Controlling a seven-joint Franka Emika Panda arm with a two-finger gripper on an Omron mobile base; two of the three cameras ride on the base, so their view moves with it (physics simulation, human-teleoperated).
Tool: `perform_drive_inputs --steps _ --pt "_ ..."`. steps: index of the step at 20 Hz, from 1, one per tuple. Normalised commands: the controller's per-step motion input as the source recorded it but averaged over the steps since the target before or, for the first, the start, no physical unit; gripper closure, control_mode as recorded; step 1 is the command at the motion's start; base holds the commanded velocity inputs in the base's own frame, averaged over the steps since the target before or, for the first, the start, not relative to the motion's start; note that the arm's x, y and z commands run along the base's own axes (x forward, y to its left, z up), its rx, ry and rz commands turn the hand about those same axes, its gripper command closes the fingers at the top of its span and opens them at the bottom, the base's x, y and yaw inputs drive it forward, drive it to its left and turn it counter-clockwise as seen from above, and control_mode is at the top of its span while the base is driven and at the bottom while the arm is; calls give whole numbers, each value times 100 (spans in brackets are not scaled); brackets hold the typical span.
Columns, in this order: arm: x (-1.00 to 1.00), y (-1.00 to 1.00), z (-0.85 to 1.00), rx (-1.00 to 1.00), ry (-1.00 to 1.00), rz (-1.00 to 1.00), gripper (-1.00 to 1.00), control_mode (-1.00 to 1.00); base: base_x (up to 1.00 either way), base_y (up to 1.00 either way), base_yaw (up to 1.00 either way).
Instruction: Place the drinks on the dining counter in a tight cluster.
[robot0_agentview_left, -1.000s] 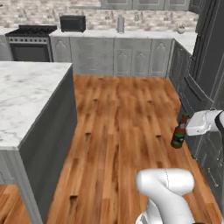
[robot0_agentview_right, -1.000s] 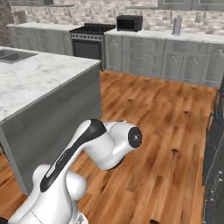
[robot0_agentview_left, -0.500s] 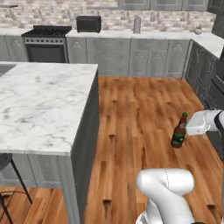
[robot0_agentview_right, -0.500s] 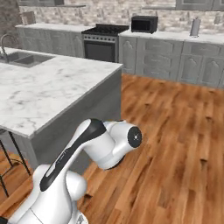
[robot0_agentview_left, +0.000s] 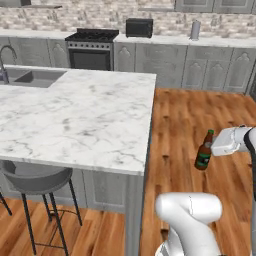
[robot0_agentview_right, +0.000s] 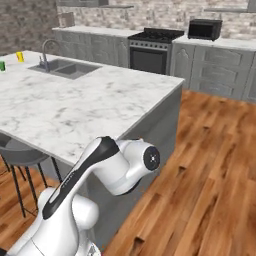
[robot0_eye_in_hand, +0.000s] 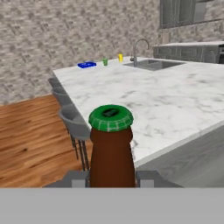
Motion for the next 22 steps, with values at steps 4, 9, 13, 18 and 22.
perform_drive_inputs --steps 4,9,13,18,22 --pt "0 0 0 0 0 0 100 100 -2 44 -3" --pt "0 0 0 0 0 0 100 100 -5 52 -13" --pt "0 0 0 0 0 0 100 100 0 61 -17" --pt "0 0 0 0 0 0 100 100 13 81 -20" --pt "0 0 0 0 0 0 100 100 28 91 -24"
